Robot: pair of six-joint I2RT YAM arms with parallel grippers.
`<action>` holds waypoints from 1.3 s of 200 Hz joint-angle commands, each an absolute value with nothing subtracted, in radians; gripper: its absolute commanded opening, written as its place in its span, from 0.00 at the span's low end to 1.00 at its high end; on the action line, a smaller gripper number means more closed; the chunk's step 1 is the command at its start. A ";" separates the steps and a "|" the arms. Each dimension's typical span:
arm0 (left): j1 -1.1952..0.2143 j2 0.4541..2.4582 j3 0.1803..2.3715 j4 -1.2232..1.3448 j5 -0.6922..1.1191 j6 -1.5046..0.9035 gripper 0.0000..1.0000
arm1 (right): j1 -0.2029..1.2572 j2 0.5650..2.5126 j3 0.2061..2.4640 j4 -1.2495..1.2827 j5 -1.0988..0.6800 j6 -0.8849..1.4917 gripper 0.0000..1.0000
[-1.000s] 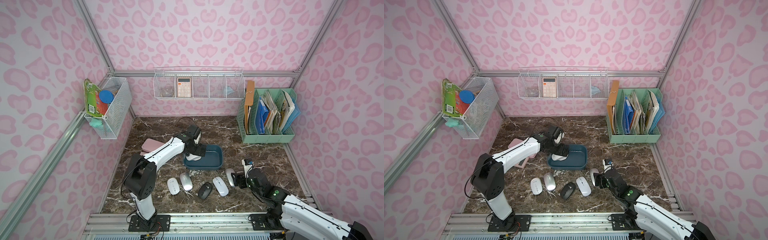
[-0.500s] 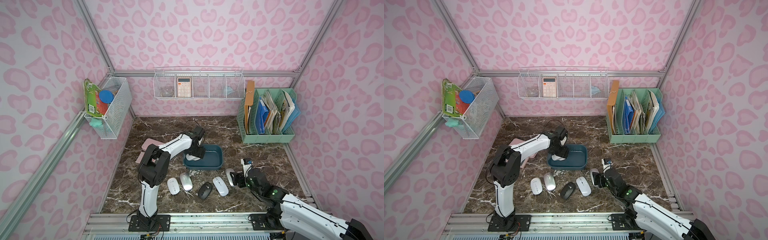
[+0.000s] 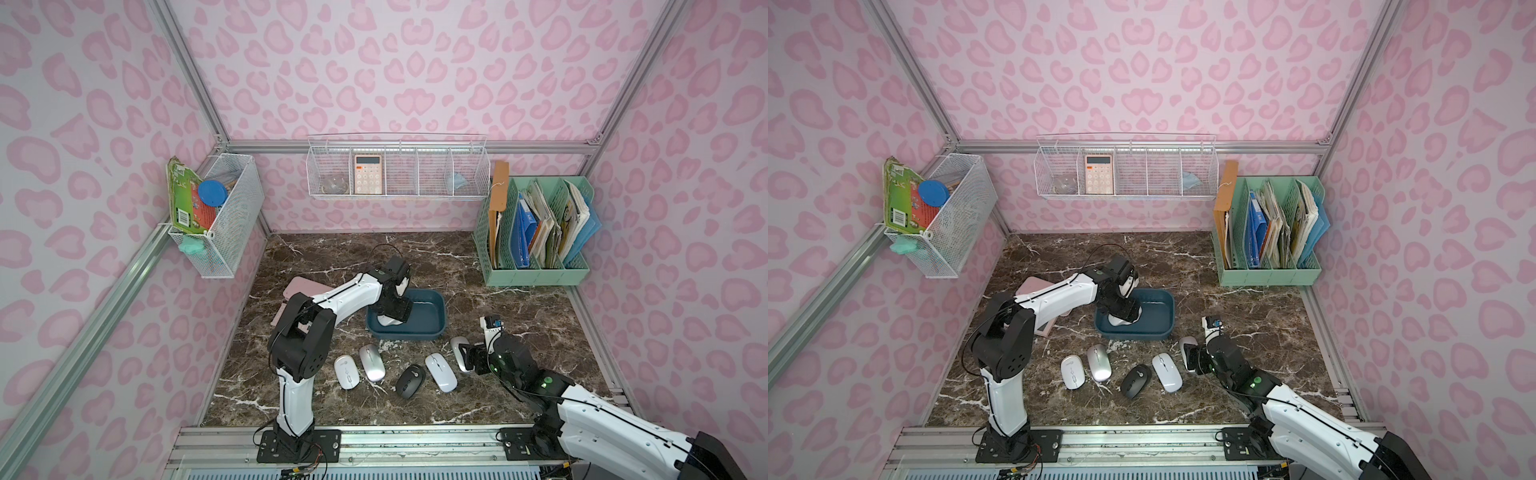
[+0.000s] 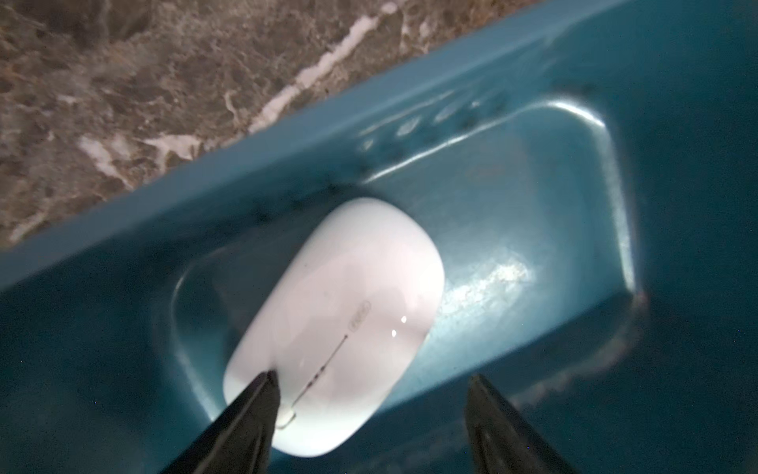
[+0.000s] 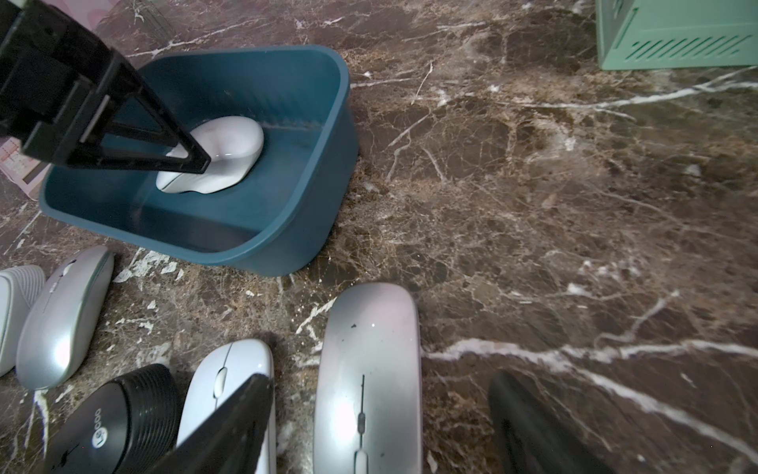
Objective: Take out the mouse from the storage box
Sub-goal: Pick up the mouse from the storage box.
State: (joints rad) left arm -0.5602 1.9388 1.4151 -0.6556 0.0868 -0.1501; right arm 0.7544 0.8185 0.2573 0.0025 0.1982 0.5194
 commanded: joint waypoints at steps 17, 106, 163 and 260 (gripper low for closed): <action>-0.548 1.929 1.418 -0.646 0.058 -0.126 0.91 | 0.753 0.824 0.266 0.026 0.196 0.512 0.86; -0.548 2.036 1.490 -0.677 0.056 -0.089 0.98 | 0.752 0.815 0.262 0.026 0.195 0.511 0.86; -0.549 2.047 1.487 -0.664 0.096 -0.092 0.85 | 0.753 0.813 0.261 0.026 0.196 0.511 0.86; -0.561 1.977 1.460 -0.624 0.081 -0.130 0.65 | 0.752 0.809 0.261 0.026 0.196 0.512 0.86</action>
State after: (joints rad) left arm -0.5591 1.9976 1.4597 -0.6399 0.0792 -0.1101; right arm 0.7517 0.8127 0.2581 0.0029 0.1978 0.5194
